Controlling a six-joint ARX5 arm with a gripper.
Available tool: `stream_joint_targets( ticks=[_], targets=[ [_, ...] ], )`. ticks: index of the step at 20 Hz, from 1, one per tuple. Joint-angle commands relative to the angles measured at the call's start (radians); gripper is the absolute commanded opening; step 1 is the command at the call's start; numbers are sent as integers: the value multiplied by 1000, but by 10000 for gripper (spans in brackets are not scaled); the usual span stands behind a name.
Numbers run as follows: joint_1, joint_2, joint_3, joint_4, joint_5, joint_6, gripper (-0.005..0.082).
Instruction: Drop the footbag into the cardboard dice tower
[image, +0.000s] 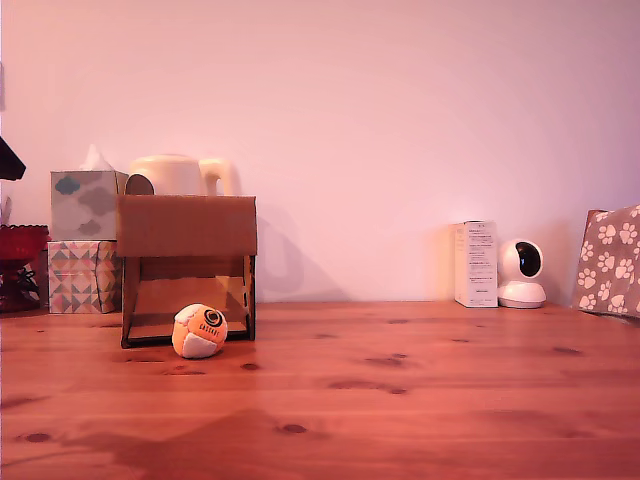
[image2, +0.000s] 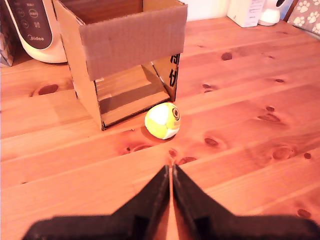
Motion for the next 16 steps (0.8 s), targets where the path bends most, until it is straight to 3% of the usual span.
stream_joint_targets(
  ticks=[1,8,16],
  targets=[
    [2,-2,-12,20,1,-3,-24],
    [2,0,-12,39,16,-22,-24],
    [-42,274,-12,441,61,-83,-24]
  ],
)
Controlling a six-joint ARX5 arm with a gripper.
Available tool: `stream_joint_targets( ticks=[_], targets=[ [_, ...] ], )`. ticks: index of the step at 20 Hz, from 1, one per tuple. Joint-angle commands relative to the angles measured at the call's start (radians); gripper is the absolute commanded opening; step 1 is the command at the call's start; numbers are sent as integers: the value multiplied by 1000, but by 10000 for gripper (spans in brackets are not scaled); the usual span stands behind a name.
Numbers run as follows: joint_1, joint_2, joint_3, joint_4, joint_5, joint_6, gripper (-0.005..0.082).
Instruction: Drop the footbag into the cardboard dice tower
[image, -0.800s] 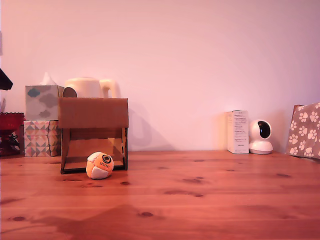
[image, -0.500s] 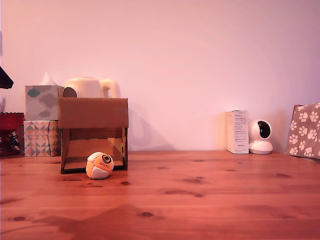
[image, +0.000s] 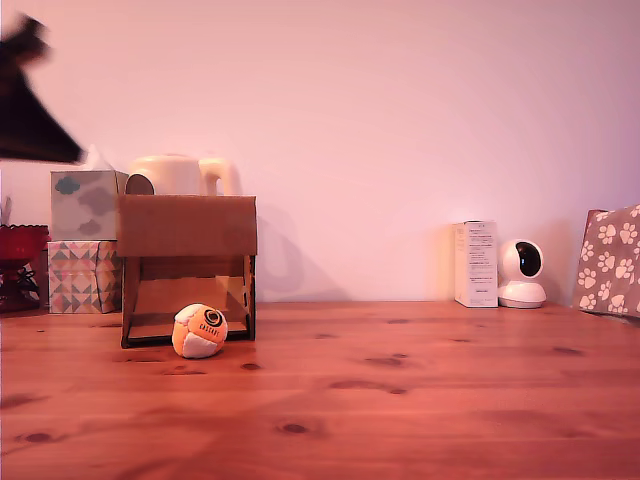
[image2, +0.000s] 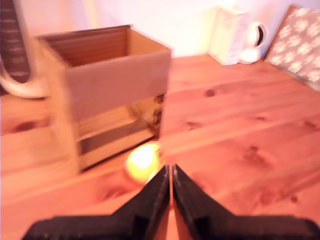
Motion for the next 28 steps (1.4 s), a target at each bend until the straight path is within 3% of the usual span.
stream_joint_targets(
  ticks=[1,8,10,11,13,14,15,21,28],
  targets=[
    [-17,66,-11,95,4,-13,-24],
    [-32,394,-10,351,3,-10,-24],
    [-32,451,-9,379,4,-9,31],
    [-32,472,-9,397,5,-9,153],
    [-34,518,-8,442,3,-7,589],
    [-34,540,-8,469,2,4,724],
    [-34,558,-8,488,1,10,769],
    [-35,646,20,557,-13,25,766],
    [-35,789,170,556,-23,71,765]
  ],
)
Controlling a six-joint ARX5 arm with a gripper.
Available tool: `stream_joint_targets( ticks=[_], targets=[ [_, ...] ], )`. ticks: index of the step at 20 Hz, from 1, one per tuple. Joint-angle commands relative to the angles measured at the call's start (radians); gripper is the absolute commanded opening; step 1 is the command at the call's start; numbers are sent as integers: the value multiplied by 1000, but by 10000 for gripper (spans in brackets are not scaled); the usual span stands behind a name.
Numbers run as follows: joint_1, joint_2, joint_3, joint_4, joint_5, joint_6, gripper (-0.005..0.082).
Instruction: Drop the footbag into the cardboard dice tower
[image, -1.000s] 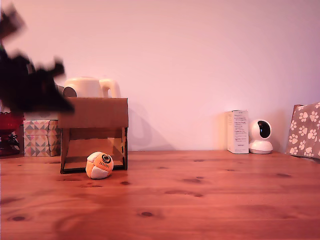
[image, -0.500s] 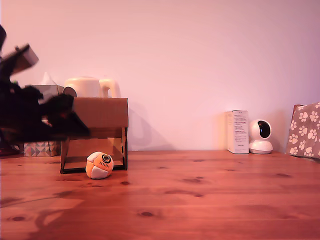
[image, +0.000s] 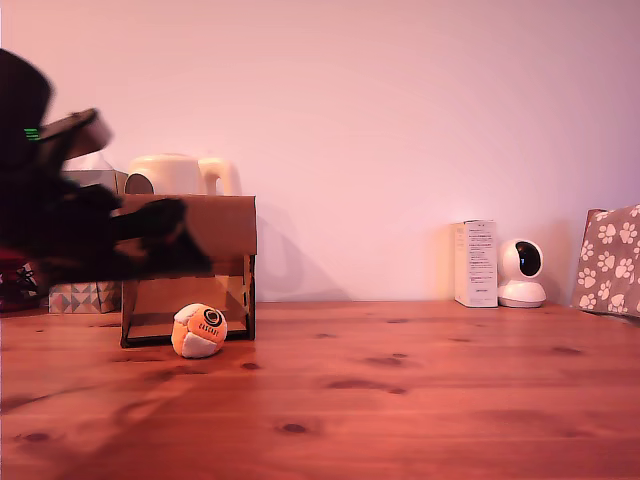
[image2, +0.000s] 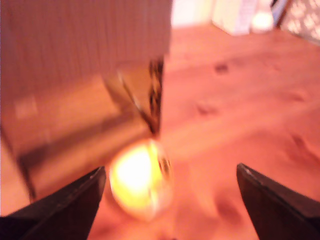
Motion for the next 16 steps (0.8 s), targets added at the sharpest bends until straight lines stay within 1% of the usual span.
stream_joint_targets(
  ticks=[1,6,8,10,13,14,16],
  targets=[
    [-3,57,23,8,-12,13,765],
    [-4,183,149,-10,-31,13,765],
    [-4,226,200,-66,-43,13,762],
    [-4,256,236,-127,-43,13,762],
    [-4,259,251,-196,-43,13,754],
    [-4,259,251,-205,-43,13,727],
    [-4,259,251,-246,-42,13,635]
  ],
)
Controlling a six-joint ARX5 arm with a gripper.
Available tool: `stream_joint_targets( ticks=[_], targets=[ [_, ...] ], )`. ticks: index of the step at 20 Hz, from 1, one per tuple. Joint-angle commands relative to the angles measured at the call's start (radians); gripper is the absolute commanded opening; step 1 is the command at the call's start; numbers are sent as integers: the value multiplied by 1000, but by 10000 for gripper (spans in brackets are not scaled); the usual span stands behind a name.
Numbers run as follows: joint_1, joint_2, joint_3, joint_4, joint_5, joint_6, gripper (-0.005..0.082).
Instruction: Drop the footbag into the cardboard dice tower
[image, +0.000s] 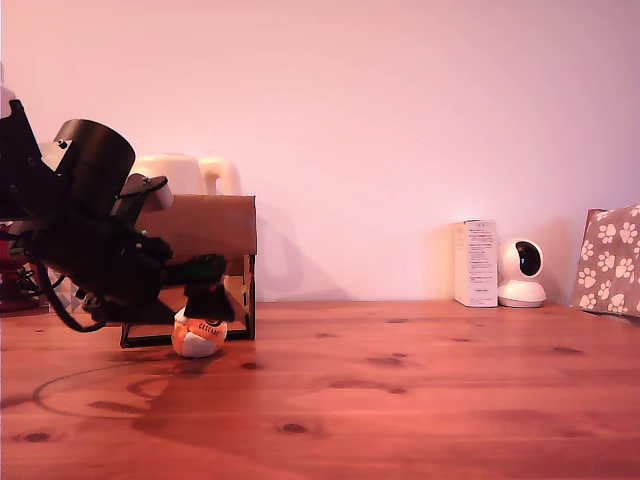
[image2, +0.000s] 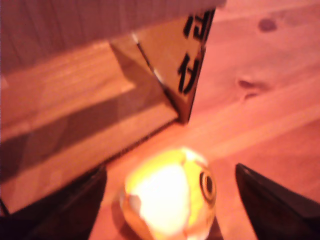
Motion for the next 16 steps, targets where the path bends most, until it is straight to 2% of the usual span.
stream_joint_targets(
  ticks=[1,3,6,7,10,16],
  targets=[
    [-4,24,-3,-24,0,5,590],
    [-4,24,-3,-23,0,5,483],
    [-4,24,-3,-29,0,5,241],
    [-4,23,-3,-25,0,5,190],
    [-10,-6,-2,-62,27,5,159],
    [-28,-218,-2,-330,70,4,160]
  ],
)
